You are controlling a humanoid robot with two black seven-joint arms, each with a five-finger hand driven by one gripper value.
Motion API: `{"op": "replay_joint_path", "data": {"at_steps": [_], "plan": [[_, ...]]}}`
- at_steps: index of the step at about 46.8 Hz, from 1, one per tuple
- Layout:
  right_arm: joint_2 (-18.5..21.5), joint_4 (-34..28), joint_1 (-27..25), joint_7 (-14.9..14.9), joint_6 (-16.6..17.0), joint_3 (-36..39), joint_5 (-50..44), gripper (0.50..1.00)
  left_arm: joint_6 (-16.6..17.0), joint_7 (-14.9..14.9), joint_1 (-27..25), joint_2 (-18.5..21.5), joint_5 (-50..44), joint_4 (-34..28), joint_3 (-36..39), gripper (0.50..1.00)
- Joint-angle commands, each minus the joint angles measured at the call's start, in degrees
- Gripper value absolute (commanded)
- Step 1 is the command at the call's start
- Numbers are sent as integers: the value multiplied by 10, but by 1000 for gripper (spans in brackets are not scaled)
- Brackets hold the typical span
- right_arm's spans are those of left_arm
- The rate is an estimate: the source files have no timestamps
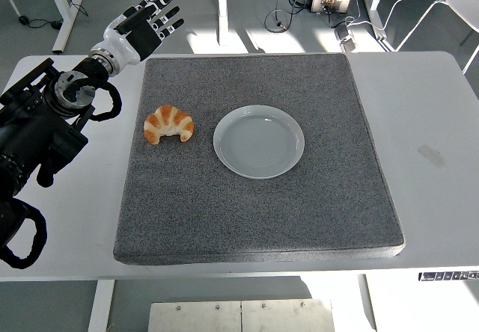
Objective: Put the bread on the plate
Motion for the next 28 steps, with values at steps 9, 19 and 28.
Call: {"op": "replay_joint_path", "data": {"at_steps": [9, 19, 28], "plan": [[0, 0, 0, 0, 0, 0, 0, 1000, 1, -5, -2, 3, 4, 1, 8, 984], [0, 0, 0, 0, 0, 0, 0, 1000, 0, -7, 6, 1, 5, 0, 9, 984], [0, 0, 0, 0, 0, 0, 0, 1000, 17, -11, 3, 3, 3, -4, 6, 984]]}}
